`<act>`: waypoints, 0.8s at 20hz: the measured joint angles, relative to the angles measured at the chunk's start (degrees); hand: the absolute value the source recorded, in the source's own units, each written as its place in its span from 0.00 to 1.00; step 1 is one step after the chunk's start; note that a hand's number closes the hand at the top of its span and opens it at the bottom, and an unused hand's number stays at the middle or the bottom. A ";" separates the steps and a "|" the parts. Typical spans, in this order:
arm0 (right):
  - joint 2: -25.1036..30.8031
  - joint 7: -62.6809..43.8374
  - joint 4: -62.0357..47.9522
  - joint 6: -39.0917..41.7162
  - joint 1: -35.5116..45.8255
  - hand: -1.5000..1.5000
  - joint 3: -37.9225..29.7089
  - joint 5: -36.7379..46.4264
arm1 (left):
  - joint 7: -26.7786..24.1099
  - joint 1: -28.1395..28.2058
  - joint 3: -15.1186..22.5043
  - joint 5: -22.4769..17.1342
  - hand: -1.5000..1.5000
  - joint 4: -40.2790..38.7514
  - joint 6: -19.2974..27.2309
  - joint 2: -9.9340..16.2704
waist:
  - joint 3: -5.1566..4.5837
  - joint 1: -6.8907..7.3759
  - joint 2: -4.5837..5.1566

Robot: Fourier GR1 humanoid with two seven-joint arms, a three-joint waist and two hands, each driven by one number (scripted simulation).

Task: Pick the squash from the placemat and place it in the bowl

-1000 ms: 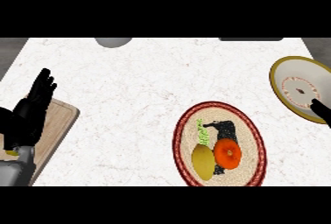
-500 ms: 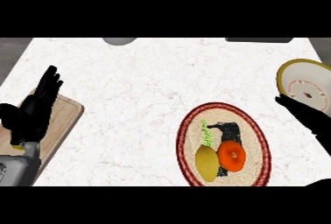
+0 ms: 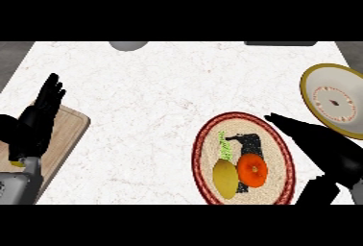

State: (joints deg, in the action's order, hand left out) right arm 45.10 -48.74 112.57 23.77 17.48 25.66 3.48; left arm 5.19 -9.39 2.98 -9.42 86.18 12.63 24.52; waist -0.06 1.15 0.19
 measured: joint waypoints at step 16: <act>-11.41 5.35 -8.70 2.04 -0.82 0.00 5.91 21.75 | 0.24 0.64 -3.44 2.60 0.50 0.08 -2.54 -2.51 | 0.07 -1.07 -0.19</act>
State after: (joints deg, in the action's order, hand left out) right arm 33.70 -43.40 103.87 25.80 16.66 31.57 25.23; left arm 5.43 -8.75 -0.46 -6.82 86.26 10.10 22.02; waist 0.00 0.08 0.00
